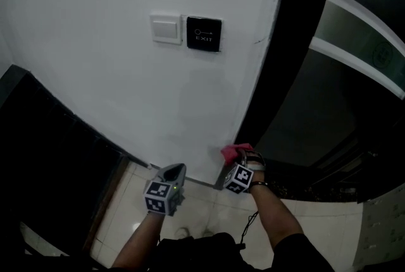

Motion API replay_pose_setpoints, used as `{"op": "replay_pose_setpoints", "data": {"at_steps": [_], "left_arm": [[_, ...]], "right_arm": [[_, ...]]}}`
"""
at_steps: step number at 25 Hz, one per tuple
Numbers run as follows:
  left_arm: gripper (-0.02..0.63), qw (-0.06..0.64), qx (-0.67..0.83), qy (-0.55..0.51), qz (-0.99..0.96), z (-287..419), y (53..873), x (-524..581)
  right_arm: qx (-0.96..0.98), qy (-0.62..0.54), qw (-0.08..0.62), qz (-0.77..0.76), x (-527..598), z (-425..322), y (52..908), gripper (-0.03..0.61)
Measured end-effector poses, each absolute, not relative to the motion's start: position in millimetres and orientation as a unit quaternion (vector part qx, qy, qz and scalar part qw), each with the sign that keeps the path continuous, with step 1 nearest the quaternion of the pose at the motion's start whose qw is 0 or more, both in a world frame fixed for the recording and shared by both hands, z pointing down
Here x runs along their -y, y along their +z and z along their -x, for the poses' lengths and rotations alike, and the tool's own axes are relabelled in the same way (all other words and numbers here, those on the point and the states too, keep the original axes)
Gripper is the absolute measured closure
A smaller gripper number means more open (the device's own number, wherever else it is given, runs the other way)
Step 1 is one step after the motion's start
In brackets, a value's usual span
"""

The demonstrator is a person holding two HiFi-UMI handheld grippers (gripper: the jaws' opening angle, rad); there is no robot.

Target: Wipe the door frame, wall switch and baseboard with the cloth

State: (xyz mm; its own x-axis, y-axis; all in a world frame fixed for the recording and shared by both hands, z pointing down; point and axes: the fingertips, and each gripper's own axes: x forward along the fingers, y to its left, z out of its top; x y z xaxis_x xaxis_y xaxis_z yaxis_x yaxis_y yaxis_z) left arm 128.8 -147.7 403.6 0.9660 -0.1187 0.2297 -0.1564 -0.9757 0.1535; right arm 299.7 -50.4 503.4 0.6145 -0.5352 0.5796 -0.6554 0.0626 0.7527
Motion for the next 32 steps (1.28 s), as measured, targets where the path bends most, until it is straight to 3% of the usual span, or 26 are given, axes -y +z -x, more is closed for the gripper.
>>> {"op": "replay_pose_setpoints", "data": {"at_steps": [10,14,19,26,32], "left_arm": [[0.621,0.093,0.060,0.110,-0.988,-119.7,406.9,160.2],[0.621,0.108,0.051,0.103,-0.987,-123.2,409.2,166.9],[0.621,0.144,0.055,0.083,-0.984,-132.4,413.3,181.2],[0.621,0.093,0.018,0.061,-0.994,-171.4,366.1,158.6],[0.621,0.077,0.011,0.003,-0.997,-174.1,315.0,164.9]], "right_arm": [[0.435,0.119,0.568,-0.689,43.2,-304.4,510.8,0.518],[0.425,0.091,0.557,-0.708,41.3,-298.1,490.9,0.518],[0.390,-0.030,0.510,-0.766,45.4,-287.2,375.5,0.518],[0.310,-0.172,0.513,-0.782,31.6,-309.1,211.5,0.518],[0.238,-0.282,0.472,-0.801,24.8,-300.4,69.8,0.518]]}}
